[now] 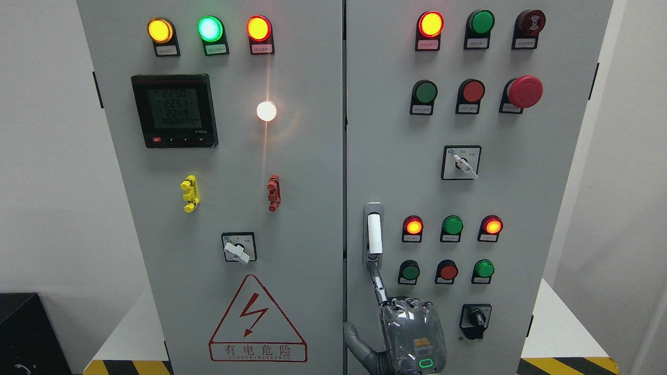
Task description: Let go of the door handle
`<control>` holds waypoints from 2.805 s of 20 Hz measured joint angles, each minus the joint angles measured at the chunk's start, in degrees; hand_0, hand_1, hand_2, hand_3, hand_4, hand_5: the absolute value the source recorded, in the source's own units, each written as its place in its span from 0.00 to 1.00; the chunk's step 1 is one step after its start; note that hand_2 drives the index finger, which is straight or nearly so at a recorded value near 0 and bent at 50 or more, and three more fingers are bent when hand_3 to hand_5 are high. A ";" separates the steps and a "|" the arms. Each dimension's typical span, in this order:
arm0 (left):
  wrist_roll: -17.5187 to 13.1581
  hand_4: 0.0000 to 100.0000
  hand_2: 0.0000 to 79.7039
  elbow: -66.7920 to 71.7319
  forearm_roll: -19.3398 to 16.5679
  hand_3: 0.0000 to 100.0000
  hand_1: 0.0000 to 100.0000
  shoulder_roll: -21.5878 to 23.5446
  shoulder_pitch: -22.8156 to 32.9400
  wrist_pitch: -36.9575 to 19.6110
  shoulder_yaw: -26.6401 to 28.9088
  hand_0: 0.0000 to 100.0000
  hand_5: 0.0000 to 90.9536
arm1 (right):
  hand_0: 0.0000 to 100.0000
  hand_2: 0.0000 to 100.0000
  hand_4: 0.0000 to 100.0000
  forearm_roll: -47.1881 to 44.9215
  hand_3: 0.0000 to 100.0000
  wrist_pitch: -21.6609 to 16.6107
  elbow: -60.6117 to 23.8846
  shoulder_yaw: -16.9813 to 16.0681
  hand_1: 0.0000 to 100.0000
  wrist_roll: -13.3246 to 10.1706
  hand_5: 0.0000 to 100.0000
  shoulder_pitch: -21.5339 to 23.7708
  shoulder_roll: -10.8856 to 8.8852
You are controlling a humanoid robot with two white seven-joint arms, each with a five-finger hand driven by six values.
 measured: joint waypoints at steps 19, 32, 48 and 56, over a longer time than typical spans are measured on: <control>0.00 0.00 0.00 0.00 -0.01 0.00 0.56 0.00 0.00 0.00 0.00 0.12 0.00 | 0.30 0.23 1.00 -0.01 1.00 -0.06 -3.26 0.08 0.26 0.16 1.00 0.32 -0.03; 0.00 0.00 0.00 0.00 -0.01 0.00 0.56 0.00 0.00 0.00 0.00 0.12 0.00 | 0.34 0.39 1.00 -0.14 1.00 -0.30 -5.75 0.15 0.30 -0.15 1.00 1.59 -0.07; 0.00 0.00 0.00 0.00 0.00 0.00 0.56 0.00 0.00 0.00 0.00 0.12 0.00 | 0.46 0.74 0.98 -0.45 1.00 -0.67 -10.44 -0.17 0.27 2.58 1.00 2.93 -0.34; 0.00 0.00 0.00 0.00 0.01 0.00 0.56 0.00 0.00 0.00 0.00 0.12 0.00 | 0.42 0.84 1.00 -0.62 1.00 -0.67 -11.72 -0.38 0.25 4.42 1.00 1.74 -0.28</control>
